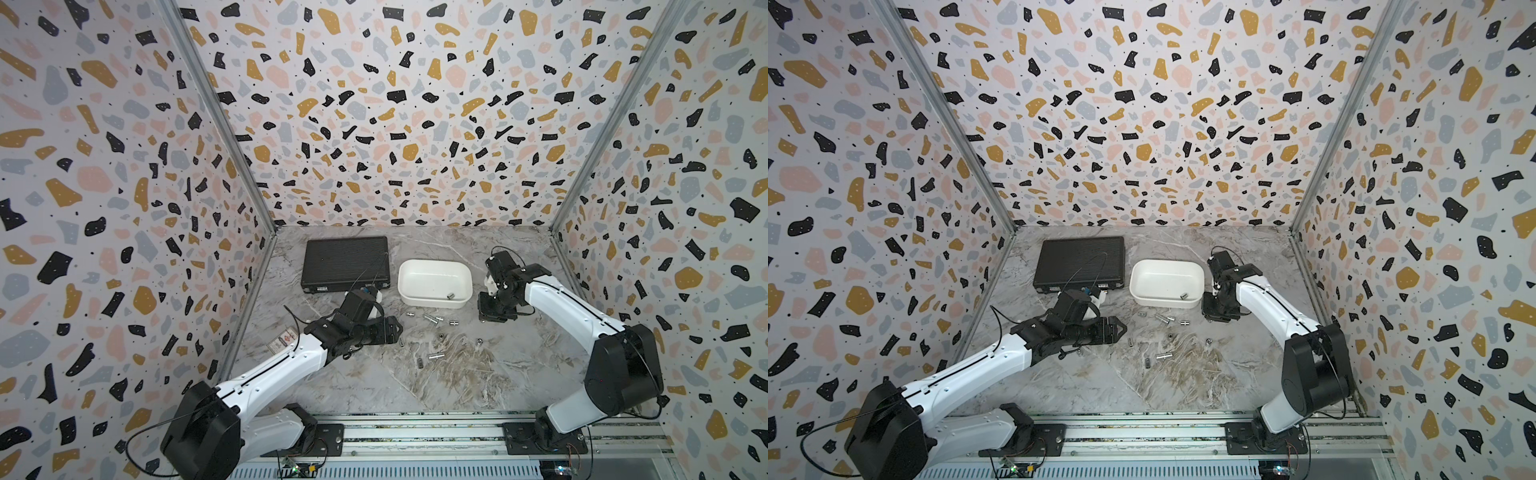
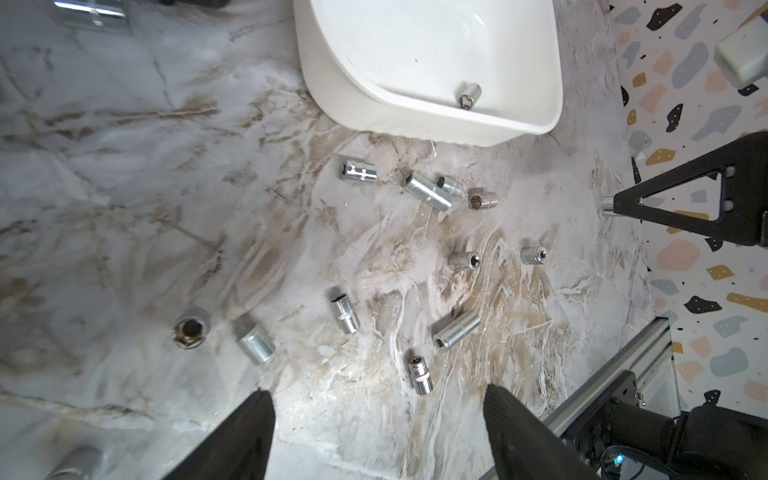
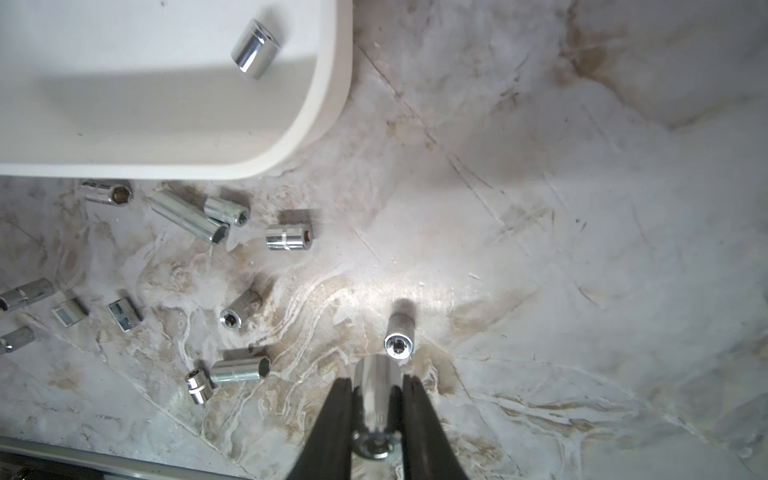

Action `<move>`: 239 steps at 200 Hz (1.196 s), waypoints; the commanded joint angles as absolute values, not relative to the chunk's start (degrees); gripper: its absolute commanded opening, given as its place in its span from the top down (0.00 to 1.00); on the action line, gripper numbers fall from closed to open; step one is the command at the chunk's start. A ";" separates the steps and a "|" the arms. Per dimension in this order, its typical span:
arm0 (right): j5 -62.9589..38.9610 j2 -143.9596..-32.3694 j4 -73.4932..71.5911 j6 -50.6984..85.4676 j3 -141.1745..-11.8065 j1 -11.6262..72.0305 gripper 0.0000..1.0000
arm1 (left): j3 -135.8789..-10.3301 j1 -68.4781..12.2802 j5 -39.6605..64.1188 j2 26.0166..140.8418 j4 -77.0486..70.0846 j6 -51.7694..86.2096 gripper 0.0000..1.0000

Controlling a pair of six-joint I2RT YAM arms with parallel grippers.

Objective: Put the socket on the desktop into the storage box
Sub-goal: Place the socket head in the storage box.

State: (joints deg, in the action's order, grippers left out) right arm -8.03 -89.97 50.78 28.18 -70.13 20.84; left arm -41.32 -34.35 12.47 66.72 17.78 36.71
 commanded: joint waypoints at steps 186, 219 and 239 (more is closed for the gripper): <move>-12.34 -119.00 55.56 28.21 -105.78 21.70 0.86 | -42.19 -22.29 13.97 62.91 20.96 35.67 0.18; -12.84 -122.00 55.59 28.30 -107.87 22.27 0.86 | -41.16 -21.44 13.56 62.28 21.69 36.28 0.18; -12.75 -123.27 55.50 28.30 -108.67 22.41 0.86 | -40.50 -21.14 13.27 61.96 21.82 36.82 0.18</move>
